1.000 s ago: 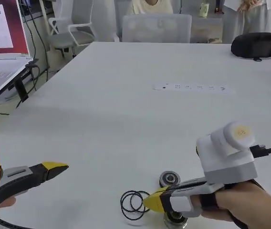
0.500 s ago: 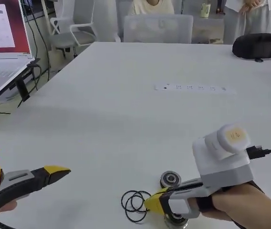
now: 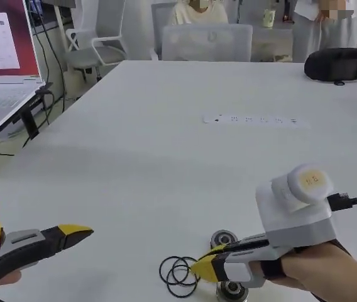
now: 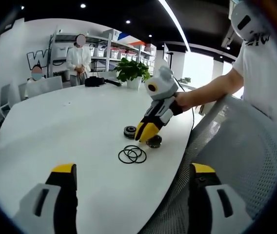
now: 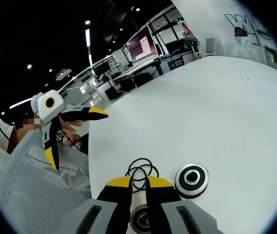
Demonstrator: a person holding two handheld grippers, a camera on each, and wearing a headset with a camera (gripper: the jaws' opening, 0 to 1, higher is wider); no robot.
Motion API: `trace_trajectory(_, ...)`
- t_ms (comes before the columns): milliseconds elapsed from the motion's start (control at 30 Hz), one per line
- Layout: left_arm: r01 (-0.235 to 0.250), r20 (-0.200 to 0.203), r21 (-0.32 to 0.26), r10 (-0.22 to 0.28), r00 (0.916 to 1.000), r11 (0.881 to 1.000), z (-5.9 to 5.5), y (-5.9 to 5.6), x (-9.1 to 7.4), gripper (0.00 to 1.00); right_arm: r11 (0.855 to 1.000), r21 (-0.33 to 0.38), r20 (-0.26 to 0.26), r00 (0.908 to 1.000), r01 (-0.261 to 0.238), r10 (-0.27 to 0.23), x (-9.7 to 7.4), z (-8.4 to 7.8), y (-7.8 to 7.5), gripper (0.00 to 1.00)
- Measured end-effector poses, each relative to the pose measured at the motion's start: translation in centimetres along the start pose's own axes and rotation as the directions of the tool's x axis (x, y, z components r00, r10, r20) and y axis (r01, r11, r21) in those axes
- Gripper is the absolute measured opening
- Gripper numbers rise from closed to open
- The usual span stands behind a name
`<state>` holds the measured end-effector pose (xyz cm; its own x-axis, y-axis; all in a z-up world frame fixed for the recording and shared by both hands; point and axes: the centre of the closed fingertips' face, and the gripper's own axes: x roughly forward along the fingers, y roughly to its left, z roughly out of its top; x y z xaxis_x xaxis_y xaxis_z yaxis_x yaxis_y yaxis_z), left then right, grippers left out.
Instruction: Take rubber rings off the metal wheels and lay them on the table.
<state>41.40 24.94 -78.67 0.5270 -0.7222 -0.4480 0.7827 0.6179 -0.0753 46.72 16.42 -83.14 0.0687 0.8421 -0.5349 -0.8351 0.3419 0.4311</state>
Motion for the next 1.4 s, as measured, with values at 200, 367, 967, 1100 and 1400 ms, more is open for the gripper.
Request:
trace_trajectory(200, 0.000, -0.003, 0.006, 0.000, 1.0000, 1.000, 0.2, 0.2, -0.1, 0.93, 0.999, -0.031, 0.052, 0.9986, 0.010, -0.008, -1.0, 1.6, -0.1, 0.09)
trace_trajectory(367, 0.000, -0.002, 0.013, 0.000, 1.0000, 1.000, 0.6, 0.4, -0.2, 0.93, 0.999, -0.047, 0.077, 0.9968, 0.026, -0.022, -1.8, 2.2, -0.5, 0.10)
trace_trajectory(967, 0.004, 0.007, 0.041, -0.004, 1.0000, 0.999, 1.7, 0.8, 0.2, 0.91, 0.995, -0.013, 0.189, 0.9778, 0.094, -0.090, -4.7, 3.4, -3.9, 0.14)
trace_trajectory(1100, 0.003, 0.012, 0.058, -0.004, 0.9999, 0.998, 2.5, 1.2, 0.2, 0.90, 0.993, 0.010, 0.197, 0.9737, 0.115, -0.114, -5.0, 3.0, -5.0, 0.15)
trace_trajectory(1400, 0.009, 0.014, 0.106, -0.011, 0.9998, 0.994, 4.0, 1.9, 0.5, 0.88, 0.990, -0.004, 0.134, 0.9814, 0.140, -0.138, -4.4, 0.6, -6.0, 0.16)
